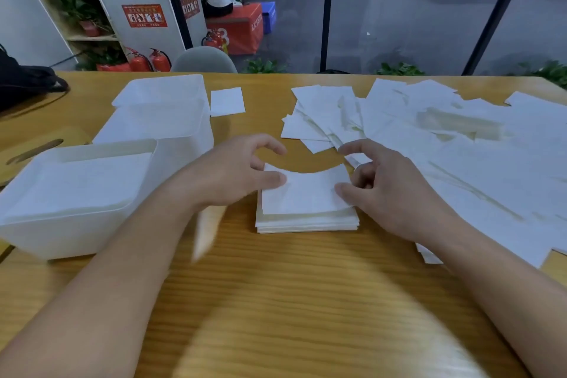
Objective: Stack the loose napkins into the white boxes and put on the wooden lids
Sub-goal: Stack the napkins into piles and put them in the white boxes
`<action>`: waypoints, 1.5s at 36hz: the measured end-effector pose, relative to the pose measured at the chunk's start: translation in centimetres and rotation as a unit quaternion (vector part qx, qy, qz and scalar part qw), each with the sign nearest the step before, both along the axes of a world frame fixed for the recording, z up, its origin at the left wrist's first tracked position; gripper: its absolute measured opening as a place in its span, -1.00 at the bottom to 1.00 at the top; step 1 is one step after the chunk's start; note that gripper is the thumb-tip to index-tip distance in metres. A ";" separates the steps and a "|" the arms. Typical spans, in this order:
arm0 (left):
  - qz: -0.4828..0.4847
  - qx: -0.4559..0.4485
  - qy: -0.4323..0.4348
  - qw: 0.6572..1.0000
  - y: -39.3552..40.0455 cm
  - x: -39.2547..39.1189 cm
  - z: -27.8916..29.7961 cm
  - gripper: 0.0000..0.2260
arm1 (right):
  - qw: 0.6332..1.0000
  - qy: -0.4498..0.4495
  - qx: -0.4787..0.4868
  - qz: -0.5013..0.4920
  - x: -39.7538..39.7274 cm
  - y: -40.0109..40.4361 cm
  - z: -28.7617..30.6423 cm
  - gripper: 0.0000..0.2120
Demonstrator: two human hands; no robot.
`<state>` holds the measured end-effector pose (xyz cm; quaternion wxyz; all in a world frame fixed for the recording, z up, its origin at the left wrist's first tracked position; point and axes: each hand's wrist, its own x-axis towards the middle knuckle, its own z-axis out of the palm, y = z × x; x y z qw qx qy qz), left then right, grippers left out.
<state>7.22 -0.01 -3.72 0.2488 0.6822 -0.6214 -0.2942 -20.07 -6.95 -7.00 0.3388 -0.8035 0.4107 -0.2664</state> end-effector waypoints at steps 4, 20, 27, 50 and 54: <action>-0.010 0.026 -0.017 0.999 -0.3 0.1 -0.6 -0.62 | 0.999 0.027 0.000 0.017 0.1 0.1 -0.4 -0.63; 0.114 -0.161 -0.125 0.972 -3.8 -0.1 -4.0 -0.84 | 0.990 0.046 -0.108 0.080 1.1 0.1 -2.2 -0.78; 0.153 -0.176 -0.200 0.952 -9.0 1.4 -5.4 -0.71 | 0.987 0.060 -0.123 0.087 1.5 -0.3 -2.9 -0.73; 0.234 -0.109 -0.356 0.898 -10.8 0.9 -5.3 -0.65 | 0.992 0.032 -0.091 0.085 1.3 -0.7 -3.2 -0.78; 0.249 -0.084 -0.331 0.906 -10.4 1.3 -5.3 -0.75 | 0.991 0.033 -0.091 0.087 1.4 -0.6 -3.0 -0.78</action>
